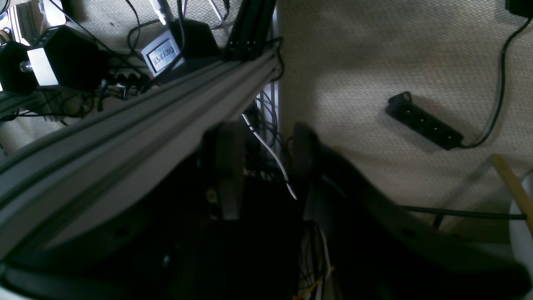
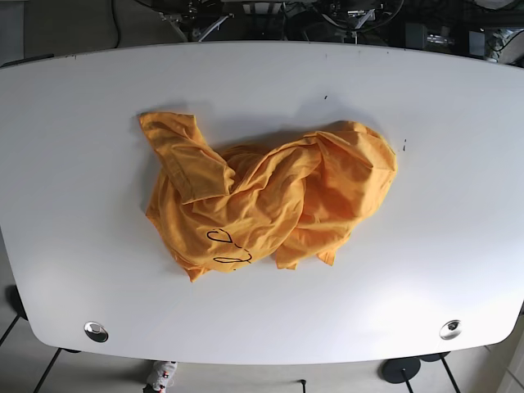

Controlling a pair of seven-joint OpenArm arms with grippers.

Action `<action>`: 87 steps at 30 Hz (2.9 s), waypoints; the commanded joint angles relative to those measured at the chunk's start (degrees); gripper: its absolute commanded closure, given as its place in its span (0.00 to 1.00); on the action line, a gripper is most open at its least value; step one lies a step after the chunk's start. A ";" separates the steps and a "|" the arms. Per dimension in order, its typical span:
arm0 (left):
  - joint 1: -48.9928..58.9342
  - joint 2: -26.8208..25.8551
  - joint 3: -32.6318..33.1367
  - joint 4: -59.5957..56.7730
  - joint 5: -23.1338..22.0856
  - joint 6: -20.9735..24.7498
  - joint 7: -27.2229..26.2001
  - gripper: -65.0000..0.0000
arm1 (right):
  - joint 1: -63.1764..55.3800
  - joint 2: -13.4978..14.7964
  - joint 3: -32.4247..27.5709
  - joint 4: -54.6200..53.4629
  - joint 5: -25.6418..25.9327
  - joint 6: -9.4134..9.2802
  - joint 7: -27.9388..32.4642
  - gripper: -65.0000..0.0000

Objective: Fold the T-shirt properly

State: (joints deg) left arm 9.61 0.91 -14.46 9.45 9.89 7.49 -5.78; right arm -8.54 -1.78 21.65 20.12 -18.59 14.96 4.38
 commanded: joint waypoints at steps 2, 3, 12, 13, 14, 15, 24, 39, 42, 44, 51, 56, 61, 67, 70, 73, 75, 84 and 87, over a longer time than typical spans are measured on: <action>3.71 -0.16 0.61 7.29 0.00 0.03 -3.85 0.38 | -3.29 0.15 0.02 4.28 1.14 -0.24 4.28 0.72; 3.71 -0.16 0.61 7.29 0.00 0.03 -3.85 0.38 | -3.29 0.15 0.02 4.28 1.14 -0.24 4.28 0.72; 3.80 -0.16 0.52 7.29 0.00 0.12 -7.71 0.38 | -3.20 0.24 -0.07 4.36 1.05 -0.15 4.28 0.72; 3.80 -0.16 0.52 7.29 0.00 0.12 -7.71 0.38 | -3.38 0.24 -0.07 4.36 1.05 -0.15 4.28 0.72; 3.89 -0.07 0.44 7.29 -0.09 0.12 -7.71 0.38 | -3.55 0.51 -0.07 4.36 1.05 -0.15 4.28 0.72; 3.98 -0.07 0.44 7.29 -0.09 0.12 -7.80 0.38 | -3.64 0.95 -0.07 4.36 1.05 -0.15 4.28 0.72; 13.03 0.19 0.52 19.07 0.00 0.03 -9.47 0.38 | -8.48 1.30 -0.07 4.45 1.05 -0.41 9.46 0.72; 43.80 3.62 0.61 62.24 -0.35 -0.06 -9.30 0.38 | -33.88 -1.69 -3.76 37.51 2.37 0.03 9.38 0.72; 51.71 5.82 0.61 74.02 -0.35 -0.06 -9.30 0.38 | -42.85 0.77 -10.97 48.94 14.41 0.03 7.00 0.72; 55.14 7.05 0.61 80.96 -0.44 -0.06 -9.30 0.38 | -46.98 3.06 -14.75 55.97 20.39 0.03 4.01 0.72; 63.58 7.05 1.32 99.95 -6.51 -0.06 -9.30 0.38 | -56.56 8.42 -16.07 71.97 29.71 -0.50 3.57 0.72; 65.39 6.96 1.14 106.20 -10.73 -0.06 -9.56 0.38 | -62.10 11.67 -15.63 84.10 34.98 -0.68 3.57 0.72; 57.60 6.96 1.32 105.67 -10.73 -0.06 -9.21 0.38 | -57.35 11.76 -11.41 87.70 35.78 -0.06 3.75 0.72; 48.20 6.96 1.23 105.67 -10.81 -0.15 -9.21 0.37 | -46.98 11.50 -9.21 87.70 35.95 -0.59 3.57 0.71; 43.89 6.26 1.32 105.67 -10.90 -0.15 -9.21 0.37 | -43.11 11.41 -8.33 87.70 35.95 -0.68 3.57 0.71; 39.14 5.29 2.81 105.67 -10.90 -0.15 -6.22 0.37 | -38.45 9.65 -7.80 87.79 35.95 -0.68 0.41 0.71; 35.98 4.50 4.22 105.67 -10.81 -0.15 -1.03 0.37 | -35.20 8.77 -5.96 88.14 35.95 -0.59 -3.72 0.68; 21.82 0.63 5.80 104.88 -10.81 -0.15 14.62 0.07 | -25.18 4.81 -2.79 89.29 35.86 -0.06 -12.25 0.19; 19.98 -0.69 5.80 104.79 -10.81 -2.52 15.41 0.06 | -22.19 4.90 -2.79 88.85 35.60 -0.06 -12.43 0.19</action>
State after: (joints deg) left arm 29.54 0.47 -8.60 113.34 -0.99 4.05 11.09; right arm -30.70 2.72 18.68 108.05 16.80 14.59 -9.52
